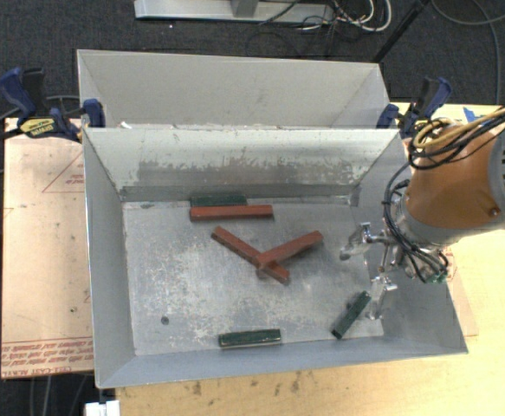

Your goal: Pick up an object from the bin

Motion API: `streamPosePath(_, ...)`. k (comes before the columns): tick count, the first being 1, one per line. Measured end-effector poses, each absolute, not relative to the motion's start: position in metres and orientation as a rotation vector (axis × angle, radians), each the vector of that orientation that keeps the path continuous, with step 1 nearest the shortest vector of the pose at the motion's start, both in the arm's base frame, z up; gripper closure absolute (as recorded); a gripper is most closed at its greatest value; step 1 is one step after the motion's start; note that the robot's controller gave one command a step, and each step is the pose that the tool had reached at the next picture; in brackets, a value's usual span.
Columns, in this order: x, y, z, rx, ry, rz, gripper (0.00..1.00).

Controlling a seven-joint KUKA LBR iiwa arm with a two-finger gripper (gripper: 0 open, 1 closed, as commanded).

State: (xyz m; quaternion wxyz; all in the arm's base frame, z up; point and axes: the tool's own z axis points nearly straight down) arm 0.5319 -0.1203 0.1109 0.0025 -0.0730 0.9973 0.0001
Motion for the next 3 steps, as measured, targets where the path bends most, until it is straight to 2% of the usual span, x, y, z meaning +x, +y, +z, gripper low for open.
streamPosePath(1, 0.518, -0.147, 0.074, -0.676, 3.054, -0.004, 1.00)
streamPosePath(2, 0.518, -0.147, 0.074, -0.678, 3.054, -0.004, 1.00)
streamPosePath(3, 0.526, -0.123, 0.184, -0.676, 3.065, 0.001, 1.00)
